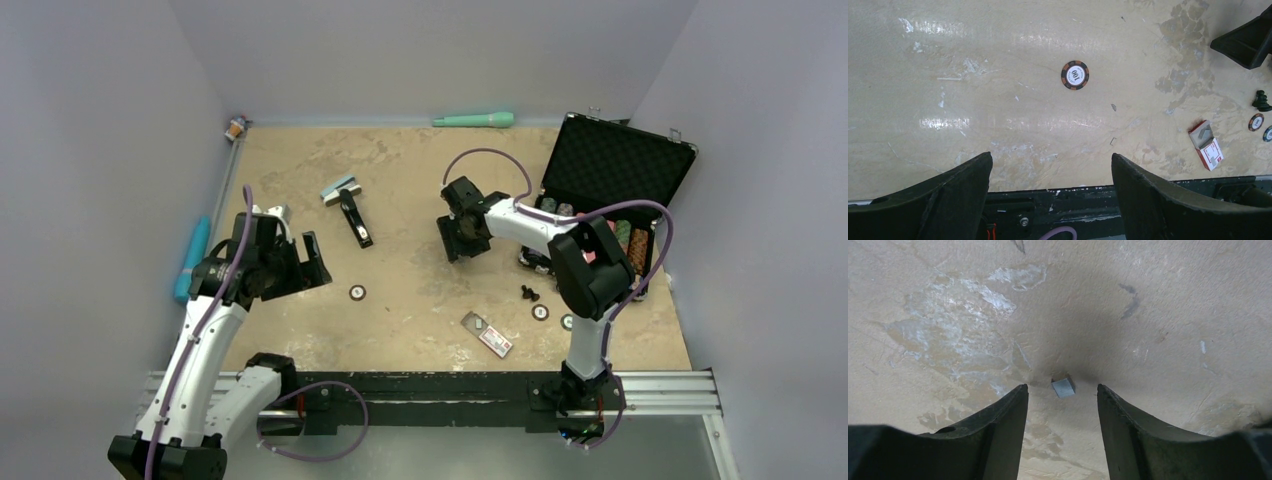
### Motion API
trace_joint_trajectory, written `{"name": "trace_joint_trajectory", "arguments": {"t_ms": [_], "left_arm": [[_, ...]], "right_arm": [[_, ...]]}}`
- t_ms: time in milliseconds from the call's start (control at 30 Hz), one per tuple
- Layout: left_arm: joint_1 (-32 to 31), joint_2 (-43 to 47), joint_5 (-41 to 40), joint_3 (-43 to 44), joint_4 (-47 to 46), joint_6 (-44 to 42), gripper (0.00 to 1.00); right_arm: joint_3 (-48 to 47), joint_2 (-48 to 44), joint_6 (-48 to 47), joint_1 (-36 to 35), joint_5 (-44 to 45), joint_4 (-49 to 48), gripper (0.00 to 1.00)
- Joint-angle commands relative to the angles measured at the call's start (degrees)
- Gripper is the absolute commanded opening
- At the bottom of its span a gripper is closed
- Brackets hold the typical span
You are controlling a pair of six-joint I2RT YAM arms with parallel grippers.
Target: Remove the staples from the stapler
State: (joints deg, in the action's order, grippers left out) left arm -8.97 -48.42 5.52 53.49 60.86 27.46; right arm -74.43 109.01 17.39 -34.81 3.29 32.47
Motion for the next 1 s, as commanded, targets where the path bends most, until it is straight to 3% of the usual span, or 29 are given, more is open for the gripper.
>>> {"name": "trace_joint_trajectory", "arguments": {"t_ms": [0,100,267,500,600,967], "left_arm": [[0.64,-0.57,-0.07,-0.28,-1.51,0.22,0.92],[0.62,-0.62,-0.11,-0.32,-1.52,0.30,0.92],[0.60,-0.71,-0.16,-0.32,-1.53,0.31,0.92],[0.62,-0.62,-0.25,-0.32,-1.48,0.30,0.92],[0.61,-0.70,-0.25,-0.32,-1.48,0.31,0.92],[0.75,-0.54,-0.51,-0.28,-1.40,0.35,0.92]], "right_arm": [[1.06,-1.63,-0.24,0.08,-0.92,-2.47,0.55],[1.22,-1.32,-0.37,0.13,-0.85,-2.60,0.54],[0.75,-0.93,-0.51,0.07,-0.72,-2.54,0.42],[-0.18,0.58,-1.05,-0.06,-0.93,-2.15,0.40],[-0.06,0.54,-0.96,-0.01,-1.01,-2.23,0.33],[0.02,1.79,-1.47,-0.66,-1.72,-2.50,0.24]]}}
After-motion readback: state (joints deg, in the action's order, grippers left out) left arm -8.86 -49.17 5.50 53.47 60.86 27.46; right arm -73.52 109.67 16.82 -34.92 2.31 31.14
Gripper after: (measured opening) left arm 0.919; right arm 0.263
